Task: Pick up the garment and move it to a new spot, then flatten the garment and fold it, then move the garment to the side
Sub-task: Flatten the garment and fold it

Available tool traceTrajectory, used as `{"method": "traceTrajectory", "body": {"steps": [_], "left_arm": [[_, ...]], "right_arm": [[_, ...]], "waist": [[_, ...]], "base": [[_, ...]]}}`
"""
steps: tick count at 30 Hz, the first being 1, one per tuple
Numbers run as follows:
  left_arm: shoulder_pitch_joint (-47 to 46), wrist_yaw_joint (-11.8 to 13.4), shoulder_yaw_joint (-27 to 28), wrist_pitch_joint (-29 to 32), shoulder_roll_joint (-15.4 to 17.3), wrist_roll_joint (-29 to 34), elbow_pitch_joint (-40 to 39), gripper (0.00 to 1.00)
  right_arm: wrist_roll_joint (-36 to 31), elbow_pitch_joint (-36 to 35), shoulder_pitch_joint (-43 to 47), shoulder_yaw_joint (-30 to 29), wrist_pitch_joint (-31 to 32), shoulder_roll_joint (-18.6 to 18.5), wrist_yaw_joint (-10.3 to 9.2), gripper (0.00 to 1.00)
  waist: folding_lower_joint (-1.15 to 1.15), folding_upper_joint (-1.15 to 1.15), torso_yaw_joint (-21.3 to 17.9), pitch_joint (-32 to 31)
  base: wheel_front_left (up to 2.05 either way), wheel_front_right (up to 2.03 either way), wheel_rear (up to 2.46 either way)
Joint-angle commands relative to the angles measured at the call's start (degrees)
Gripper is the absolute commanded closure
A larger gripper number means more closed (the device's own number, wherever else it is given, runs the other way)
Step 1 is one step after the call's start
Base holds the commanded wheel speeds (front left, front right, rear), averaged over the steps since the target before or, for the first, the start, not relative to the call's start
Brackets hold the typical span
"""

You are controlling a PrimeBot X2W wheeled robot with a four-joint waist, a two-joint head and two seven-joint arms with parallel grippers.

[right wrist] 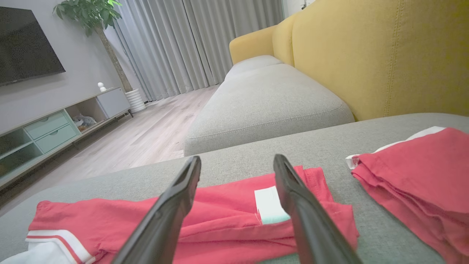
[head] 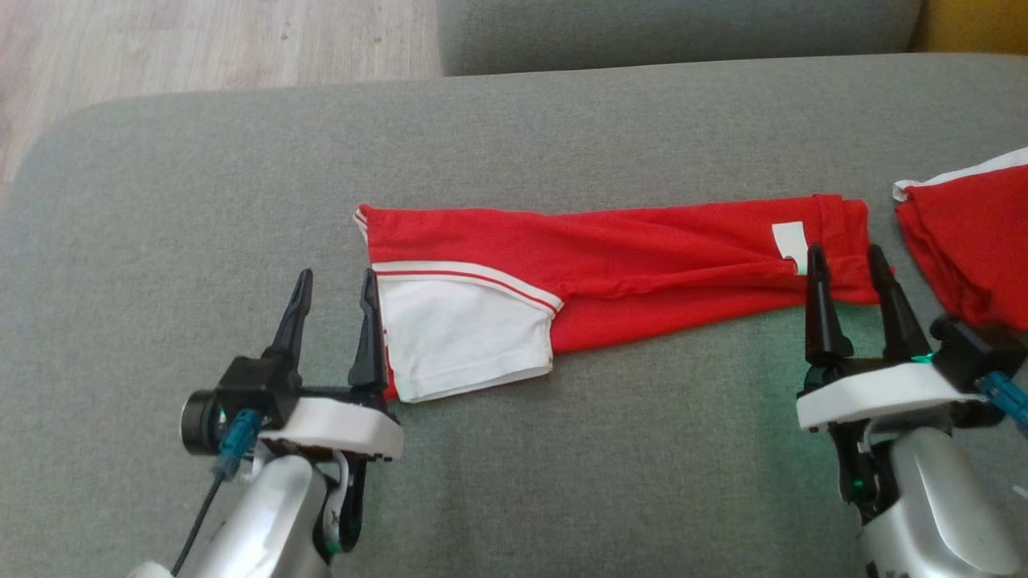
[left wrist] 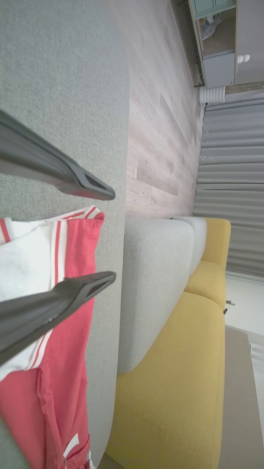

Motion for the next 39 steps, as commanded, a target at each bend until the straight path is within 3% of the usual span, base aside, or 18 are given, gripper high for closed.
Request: {"method": "traceTrajectory", "body": {"steps": [1, 11, 22, 31, 32, 33, 39], "left_arm": [[-1.94, -0.44, 3.0, -0.54, 0.21, 1.19, -1.96, 0.0], [-3.4, -4.7, 7.49, -0.54, -3.22, 6.69, -1.18, 0.0], [-6.38, -7.64, 9.24, -0.54, -5.18, 9.73, 0.26, 0.0], [-7.08, -8.49, 10.81, -0.54, -5.71, 10.76, 1.01, 0.0], [-7.17, -8.52, 11.05, -0.54, -5.74, 10.9, 1.13, 0.0], [-7.22, -8.55, 11.26, -0.54, -5.76, 11.06, 1.23, 0.0], [-6.93, -9.02, 12.39, -0.54, -5.87, 11.81, 1.64, 0.0]], "right_arm": [[-0.67, -2.42, -1.23, 0.65, -0.61, 0.3, -0.04, 0.0], [-4.94, 0.46, -6.07, -3.33, 1.22, -1.08, -0.04, 0.0], [-13.54, 15.2, -15.89, -17.26, 8.02, -1.08, -0.04, 0.0], [-16.69, 24.2, -18.27, -19.5, 7.49, 0.28, -0.04, 0.0], [-16.67, 25.0, -18.57, -19.27, 7.23, 0.4, -0.04, 0.35], [-16.65, 25.64, -18.84, -18.87, 6.77, 0.49, -0.04, 1.0], [-16.36, 26.9, -20.01, -17.61, 3.38, -1.3, -0.04, 1.0]], "waist": [[0.01, 0.0, 0.12, 0.23], [0.01, 0.0, 1.15, 3.98], [0.01, 0.0, 2.83, 9.64], [0.01, 0.0, 2.7, 10.3], [0.01, 0.0, 2.51, 10.23], [0.01, 0.0, 2.29, 10.11], [0.01, 0.0, 0.57, 8.78]], "base": [[0.0, 0.0, 0.0], [0.0, 0.0, 0.0], [0.0, 0.0, 0.0], [0.0, 0.0, 0.0], [0.0, 0.0, 0.0], [0.0, 0.0, 0.0], [0.0, 0.0, 0.0]]}}
